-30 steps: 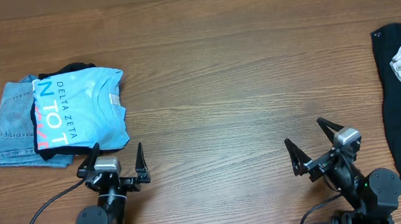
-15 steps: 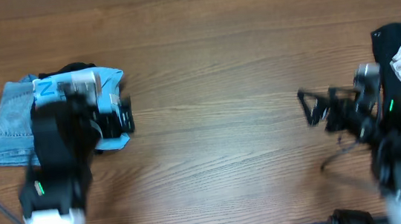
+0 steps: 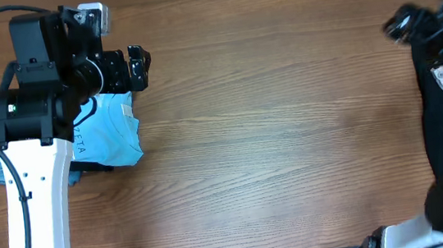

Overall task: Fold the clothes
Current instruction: 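Reach the right gripper to the beige shorts at the right edge and grasp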

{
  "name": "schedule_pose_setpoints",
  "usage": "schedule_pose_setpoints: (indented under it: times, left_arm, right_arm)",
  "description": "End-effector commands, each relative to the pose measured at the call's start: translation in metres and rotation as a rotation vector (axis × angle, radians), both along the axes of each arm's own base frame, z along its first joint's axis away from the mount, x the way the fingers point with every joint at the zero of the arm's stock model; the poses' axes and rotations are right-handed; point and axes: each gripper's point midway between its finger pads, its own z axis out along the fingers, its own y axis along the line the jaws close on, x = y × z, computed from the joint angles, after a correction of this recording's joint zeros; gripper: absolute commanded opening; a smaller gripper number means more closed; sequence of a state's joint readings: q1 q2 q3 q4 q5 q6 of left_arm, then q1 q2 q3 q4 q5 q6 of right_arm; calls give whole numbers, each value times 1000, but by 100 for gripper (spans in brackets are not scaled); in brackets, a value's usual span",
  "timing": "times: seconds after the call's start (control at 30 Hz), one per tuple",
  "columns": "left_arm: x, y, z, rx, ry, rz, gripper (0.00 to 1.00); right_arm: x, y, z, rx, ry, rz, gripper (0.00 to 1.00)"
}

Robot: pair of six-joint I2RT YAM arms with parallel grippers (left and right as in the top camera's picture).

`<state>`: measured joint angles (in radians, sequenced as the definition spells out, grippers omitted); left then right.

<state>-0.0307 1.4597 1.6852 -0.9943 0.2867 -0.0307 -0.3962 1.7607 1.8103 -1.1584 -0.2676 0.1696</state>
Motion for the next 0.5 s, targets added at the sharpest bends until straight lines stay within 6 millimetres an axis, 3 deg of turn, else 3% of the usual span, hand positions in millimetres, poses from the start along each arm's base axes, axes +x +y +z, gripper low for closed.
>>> schedule_pose_setpoints:
  times: [0.0,0.13,0.2,0.3,0.47]
  left_arm:
    - [1,-2,13,-17,-31,-9,100]
    - [1,-2,12,-30,-22,2,100]
    - [1,-2,12,-35,-19,8,100]
    - [0,-2,12,-35,-17,8,100]
    - [-3,-1,6,-32,14,11,100]
  right_arm:
    - [22,-91,-15,-90,-16,-231,96]
    - [37,-153,-57,-95,-36,-332,87]
    - [37,-173,-83,-77,-18,-375,84]
    - [39,-184,-98,-77,-10,-385,85]
    - [48,-191,-90,-112,-60,-373,92]
